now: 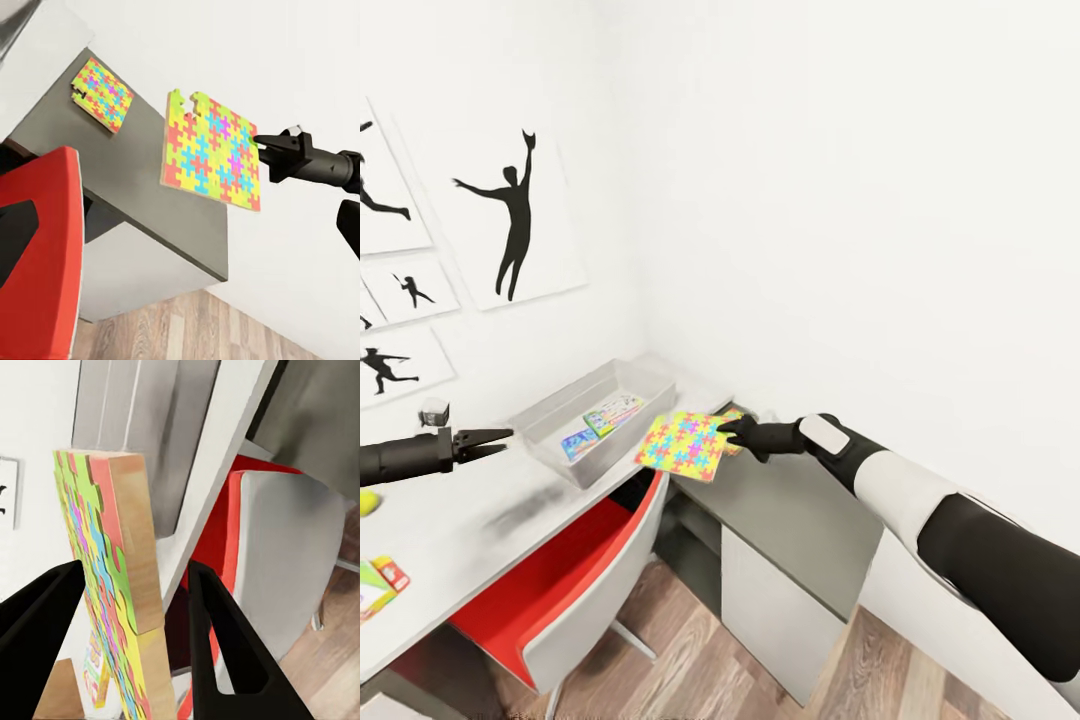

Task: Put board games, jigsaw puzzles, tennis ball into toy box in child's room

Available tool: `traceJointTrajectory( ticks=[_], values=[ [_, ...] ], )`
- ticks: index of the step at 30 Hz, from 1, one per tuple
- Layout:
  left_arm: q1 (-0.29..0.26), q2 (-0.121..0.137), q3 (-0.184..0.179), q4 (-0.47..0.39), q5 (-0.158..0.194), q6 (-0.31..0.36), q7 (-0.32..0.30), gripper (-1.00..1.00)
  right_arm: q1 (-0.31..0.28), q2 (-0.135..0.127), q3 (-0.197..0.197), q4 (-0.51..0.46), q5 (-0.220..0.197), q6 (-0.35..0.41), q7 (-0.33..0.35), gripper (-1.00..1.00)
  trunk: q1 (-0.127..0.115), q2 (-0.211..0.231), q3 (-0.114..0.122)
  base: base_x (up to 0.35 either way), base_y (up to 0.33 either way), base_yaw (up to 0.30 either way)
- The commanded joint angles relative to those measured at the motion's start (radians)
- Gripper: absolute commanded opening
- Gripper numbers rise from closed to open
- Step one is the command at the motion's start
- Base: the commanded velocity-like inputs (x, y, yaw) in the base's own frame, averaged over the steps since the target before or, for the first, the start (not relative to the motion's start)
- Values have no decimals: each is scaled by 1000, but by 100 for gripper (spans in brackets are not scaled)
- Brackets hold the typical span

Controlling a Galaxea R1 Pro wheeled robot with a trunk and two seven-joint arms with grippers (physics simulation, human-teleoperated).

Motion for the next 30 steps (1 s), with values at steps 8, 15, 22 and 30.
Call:
traceJointTrajectory(
  ticks=[8, 15, 22, 30],
  values=[
    [-1, 0, 2, -1, -10, 10, -9, 100, -5, -1, 6, 2, 2, 3, 8, -100, 1, -2, -7, 30, 14, 280],
    [-1, 2, 3, -1, -9, 11, -9, 100, -6, -10, 6, 2, 2, 3, 10, -100, 1, -2, -11, 90, 65, 280],
    [-1, 2, 3, -3, -8, 11, -9, 100, -8, -14, 6, 2, 2, 2, 12, -100, 1, -2, -15, 14, 7, 280],
    [-1, 2, 2, -24, -6, 9, -9, 100, -18, -17, 6, 2, 2, -4, 15, -100, 1, -2, -18, 98, -125, 223]
  ],
)
